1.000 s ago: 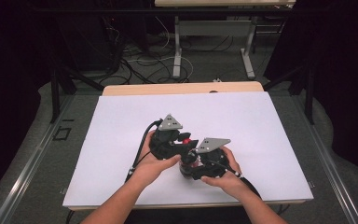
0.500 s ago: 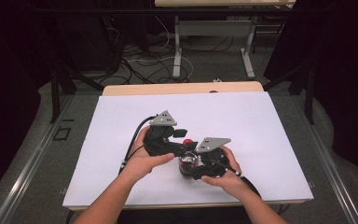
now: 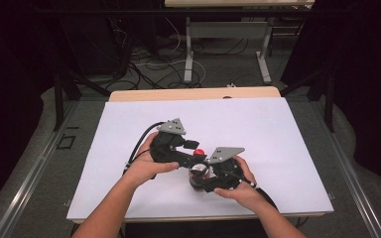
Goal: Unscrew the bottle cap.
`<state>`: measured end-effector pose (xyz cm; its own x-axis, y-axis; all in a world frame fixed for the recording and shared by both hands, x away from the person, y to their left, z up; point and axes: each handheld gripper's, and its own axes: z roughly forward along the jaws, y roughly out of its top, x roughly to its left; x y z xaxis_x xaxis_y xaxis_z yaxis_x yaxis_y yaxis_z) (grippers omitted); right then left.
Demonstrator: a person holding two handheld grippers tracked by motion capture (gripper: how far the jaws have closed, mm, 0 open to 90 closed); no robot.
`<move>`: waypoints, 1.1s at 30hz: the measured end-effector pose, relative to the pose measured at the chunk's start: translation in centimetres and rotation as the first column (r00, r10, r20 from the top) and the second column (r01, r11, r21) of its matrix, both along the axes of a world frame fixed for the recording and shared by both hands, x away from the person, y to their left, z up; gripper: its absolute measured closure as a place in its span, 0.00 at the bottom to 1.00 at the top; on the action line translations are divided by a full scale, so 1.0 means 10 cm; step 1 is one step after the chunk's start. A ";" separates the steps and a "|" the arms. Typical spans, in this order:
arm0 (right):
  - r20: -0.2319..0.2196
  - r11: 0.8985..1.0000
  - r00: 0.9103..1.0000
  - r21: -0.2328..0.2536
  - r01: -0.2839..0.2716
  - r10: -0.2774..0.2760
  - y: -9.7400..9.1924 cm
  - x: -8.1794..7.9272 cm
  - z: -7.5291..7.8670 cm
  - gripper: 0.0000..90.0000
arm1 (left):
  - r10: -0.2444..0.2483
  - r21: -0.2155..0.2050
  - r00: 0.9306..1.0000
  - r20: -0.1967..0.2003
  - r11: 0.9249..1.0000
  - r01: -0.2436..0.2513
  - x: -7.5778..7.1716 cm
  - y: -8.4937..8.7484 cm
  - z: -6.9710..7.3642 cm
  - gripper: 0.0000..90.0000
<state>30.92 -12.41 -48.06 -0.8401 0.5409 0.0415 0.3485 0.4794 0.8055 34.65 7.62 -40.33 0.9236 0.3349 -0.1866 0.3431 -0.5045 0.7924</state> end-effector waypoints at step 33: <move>0.004 0.999 0.999 0.003 0.040 -0.040 0.00 0.00 0.00 0.33 | 0.254 0.005 0.967 0.028 0.967 -0.254 -0.21 -0.25 0.00 0.68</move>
